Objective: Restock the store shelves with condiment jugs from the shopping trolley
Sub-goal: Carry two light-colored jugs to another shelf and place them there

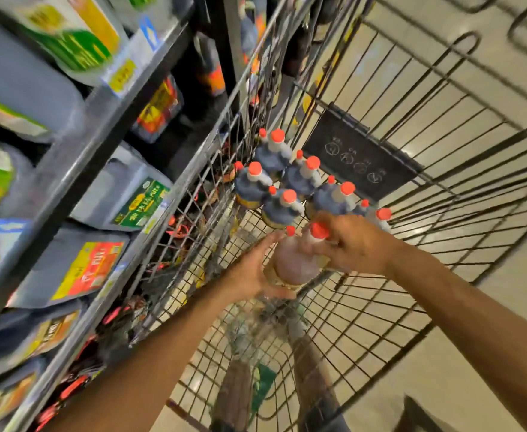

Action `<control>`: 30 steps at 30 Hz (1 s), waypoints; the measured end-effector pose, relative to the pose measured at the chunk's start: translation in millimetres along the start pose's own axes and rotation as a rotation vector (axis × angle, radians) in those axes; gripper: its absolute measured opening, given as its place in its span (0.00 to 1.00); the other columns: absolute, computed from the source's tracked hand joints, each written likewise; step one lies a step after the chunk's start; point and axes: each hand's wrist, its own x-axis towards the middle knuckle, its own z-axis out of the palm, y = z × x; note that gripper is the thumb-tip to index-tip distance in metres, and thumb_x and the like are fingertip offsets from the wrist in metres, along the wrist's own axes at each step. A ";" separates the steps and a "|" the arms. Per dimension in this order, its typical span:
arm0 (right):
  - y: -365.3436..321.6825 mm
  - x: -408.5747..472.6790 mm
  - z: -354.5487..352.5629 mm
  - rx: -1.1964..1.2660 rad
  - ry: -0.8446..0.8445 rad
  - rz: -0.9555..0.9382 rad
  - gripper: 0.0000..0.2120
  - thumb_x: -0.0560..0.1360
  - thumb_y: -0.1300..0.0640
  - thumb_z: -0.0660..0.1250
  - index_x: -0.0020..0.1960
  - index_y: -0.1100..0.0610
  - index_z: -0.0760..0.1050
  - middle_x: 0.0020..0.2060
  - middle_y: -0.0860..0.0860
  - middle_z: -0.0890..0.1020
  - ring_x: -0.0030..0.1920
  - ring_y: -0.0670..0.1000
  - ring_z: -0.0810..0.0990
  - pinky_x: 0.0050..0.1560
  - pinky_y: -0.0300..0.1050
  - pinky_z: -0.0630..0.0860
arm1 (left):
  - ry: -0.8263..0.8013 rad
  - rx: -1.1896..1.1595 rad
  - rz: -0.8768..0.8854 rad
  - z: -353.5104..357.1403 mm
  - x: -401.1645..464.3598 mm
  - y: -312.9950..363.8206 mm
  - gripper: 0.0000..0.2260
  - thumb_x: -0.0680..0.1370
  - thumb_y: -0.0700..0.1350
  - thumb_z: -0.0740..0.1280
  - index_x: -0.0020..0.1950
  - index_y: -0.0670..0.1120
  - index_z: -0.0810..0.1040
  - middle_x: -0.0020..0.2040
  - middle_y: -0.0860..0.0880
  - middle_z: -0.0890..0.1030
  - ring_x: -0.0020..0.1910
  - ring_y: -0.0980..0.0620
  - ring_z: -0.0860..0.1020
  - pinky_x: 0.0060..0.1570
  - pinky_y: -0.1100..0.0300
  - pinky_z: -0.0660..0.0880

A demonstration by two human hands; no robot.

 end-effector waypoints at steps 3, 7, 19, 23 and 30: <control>-12.1 6.7 -7.7 0.135 -0.068 0.018 0.21 0.75 0.37 0.67 0.50 0.56 0.75 0.38 0.54 0.80 0.40 0.56 0.79 0.45 0.57 0.76 | 0.001 -0.208 0.000 -0.3 -1.3 0.3 0.27 0.71 0.35 0.77 0.65 0.51 0.72 0.64 0.45 0.75 0.59 0.42 0.78 0.45 0.51 0.83; -14.4 5.7 9.0 0.347 -0.026 0.065 0.18 0.74 0.44 0.73 0.50 0.58 0.76 0.35 0.51 0.78 0.35 0.47 0.76 0.40 0.53 0.76 | 0.112 -0.096 0.034 0.8 -1.3 -16.1 0.36 0.52 0.50 0.87 0.57 0.54 0.78 0.56 0.53 0.82 0.57 0.50 0.81 0.57 0.50 0.78; 11.1 -54.6 124.5 1.330 0.339 0.981 0.31 0.70 0.64 0.78 0.69 0.63 0.68 0.48 0.55 0.81 0.45 0.49 0.80 0.47 0.45 0.75 | 0.335 0.033 0.032 -8.8 -22.8 -0.5 0.38 0.52 0.60 0.84 0.59 0.54 0.77 0.52 0.58 0.82 0.52 0.57 0.81 0.51 0.58 0.79; 30.4 -29.6 144.9 1.344 0.697 1.101 0.48 0.69 0.66 0.77 0.80 0.57 0.53 0.68 0.54 0.74 0.60 0.53 0.74 0.60 0.48 0.71 | 0.366 0.083 0.067 -10.1 -23.0 0.8 0.32 0.57 0.53 0.86 0.57 0.54 0.78 0.49 0.58 0.82 0.49 0.62 0.80 0.45 0.64 0.77; 60.2 -3.7 175.4 1.222 0.936 0.935 0.45 0.65 0.61 0.82 0.76 0.57 0.61 0.66 0.56 0.76 0.62 0.56 0.79 0.63 0.53 0.78 | 0.393 0.051 0.064 -10.2 -17.7 -21.1 0.28 0.60 0.40 0.85 0.55 0.50 0.77 0.46 0.60 0.81 0.42 0.73 0.78 0.39 0.76 0.72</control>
